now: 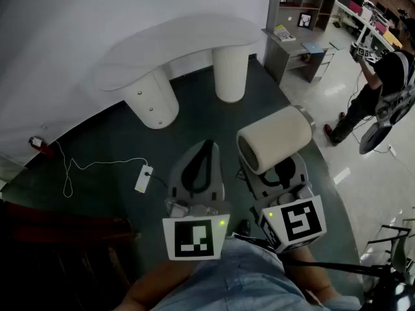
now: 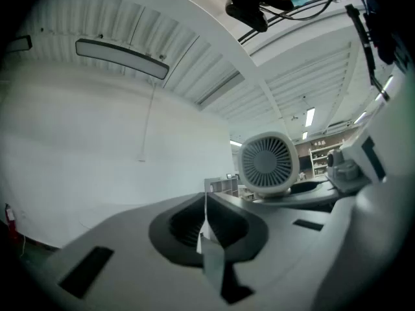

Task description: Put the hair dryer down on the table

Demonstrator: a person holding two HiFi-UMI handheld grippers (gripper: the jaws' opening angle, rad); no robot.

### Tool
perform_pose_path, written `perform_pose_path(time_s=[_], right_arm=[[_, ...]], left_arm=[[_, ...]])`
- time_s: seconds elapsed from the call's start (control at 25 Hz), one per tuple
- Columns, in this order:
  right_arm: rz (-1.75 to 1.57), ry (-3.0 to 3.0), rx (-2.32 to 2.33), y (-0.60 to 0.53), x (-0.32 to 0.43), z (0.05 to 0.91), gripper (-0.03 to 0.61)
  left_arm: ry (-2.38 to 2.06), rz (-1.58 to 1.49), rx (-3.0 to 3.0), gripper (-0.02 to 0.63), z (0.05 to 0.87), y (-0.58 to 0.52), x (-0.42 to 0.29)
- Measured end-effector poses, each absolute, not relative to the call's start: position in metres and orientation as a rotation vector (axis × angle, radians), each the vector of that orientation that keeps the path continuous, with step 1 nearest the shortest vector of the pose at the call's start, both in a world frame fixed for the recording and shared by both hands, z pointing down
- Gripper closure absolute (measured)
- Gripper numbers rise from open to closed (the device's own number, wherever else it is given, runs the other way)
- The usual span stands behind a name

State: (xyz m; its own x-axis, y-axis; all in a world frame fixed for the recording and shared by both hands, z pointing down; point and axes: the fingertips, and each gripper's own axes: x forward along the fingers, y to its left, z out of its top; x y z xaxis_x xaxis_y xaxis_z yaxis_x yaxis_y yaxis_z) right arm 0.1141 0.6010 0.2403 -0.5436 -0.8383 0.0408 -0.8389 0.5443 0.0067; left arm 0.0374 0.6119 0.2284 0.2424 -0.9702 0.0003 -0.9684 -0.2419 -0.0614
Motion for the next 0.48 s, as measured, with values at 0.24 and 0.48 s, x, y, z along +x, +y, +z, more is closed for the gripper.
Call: perform_pose_path(time_s=[0.24, 0.48], right_arm=[[0.018, -2.717, 1.465, 0.6, 0.12, 0.24, 0.357], [0.036, -2.703, 1.484, 0.599, 0.134, 0.24, 0.356]], left_arm=[[1.897, -0.055, -2.439, 0.601, 0.225, 0.61, 0.044], [1.882, -0.056, -2.458, 0.601, 0.226, 0.606, 0.06]])
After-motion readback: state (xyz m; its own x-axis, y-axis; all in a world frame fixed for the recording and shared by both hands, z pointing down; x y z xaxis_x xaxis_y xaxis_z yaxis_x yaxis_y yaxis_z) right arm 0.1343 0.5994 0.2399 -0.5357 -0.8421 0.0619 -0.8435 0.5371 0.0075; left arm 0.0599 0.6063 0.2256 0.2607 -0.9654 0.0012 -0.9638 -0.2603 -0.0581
